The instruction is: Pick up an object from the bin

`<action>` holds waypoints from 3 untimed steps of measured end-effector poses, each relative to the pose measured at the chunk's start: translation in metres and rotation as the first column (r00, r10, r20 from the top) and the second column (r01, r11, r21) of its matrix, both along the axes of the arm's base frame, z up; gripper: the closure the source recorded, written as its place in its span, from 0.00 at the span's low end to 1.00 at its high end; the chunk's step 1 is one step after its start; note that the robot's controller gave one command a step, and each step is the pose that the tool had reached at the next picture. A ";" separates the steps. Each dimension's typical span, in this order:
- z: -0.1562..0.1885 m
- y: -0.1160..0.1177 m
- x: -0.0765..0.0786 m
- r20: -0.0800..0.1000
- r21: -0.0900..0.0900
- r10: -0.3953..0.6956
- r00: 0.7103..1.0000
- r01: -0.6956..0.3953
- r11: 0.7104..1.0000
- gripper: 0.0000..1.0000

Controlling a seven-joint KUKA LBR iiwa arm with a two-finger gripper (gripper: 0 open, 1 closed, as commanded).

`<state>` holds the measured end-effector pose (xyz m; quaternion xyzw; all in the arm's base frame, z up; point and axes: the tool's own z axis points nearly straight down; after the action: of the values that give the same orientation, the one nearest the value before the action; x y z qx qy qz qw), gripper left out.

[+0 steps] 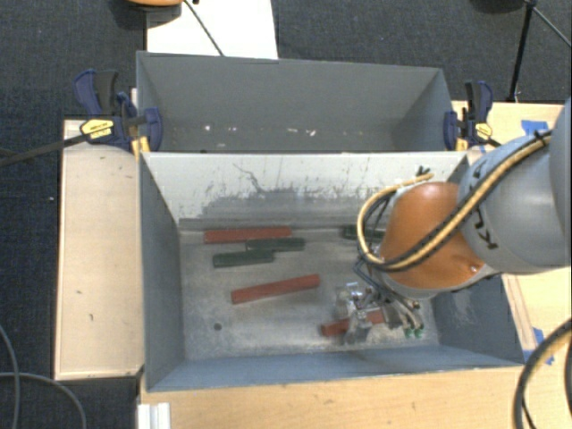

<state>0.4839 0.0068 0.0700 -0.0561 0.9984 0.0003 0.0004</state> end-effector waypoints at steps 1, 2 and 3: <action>0.096 0.025 0.026 -0.004 0.000 0.025 1.000 -0.025 1.000 0.00; 0.156 0.040 0.044 0.010 0.001 0.041 0.999 -0.041 0.999 0.00; 0.100 0.025 0.027 0.008 -0.001 0.104 0.995 -0.104 0.995 0.00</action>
Offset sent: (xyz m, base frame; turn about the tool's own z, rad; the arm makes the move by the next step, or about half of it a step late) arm 0.0000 0.0000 0.0000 0.0000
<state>0.5112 0.0315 0.1698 -0.1079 0.9942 0.0001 0.0044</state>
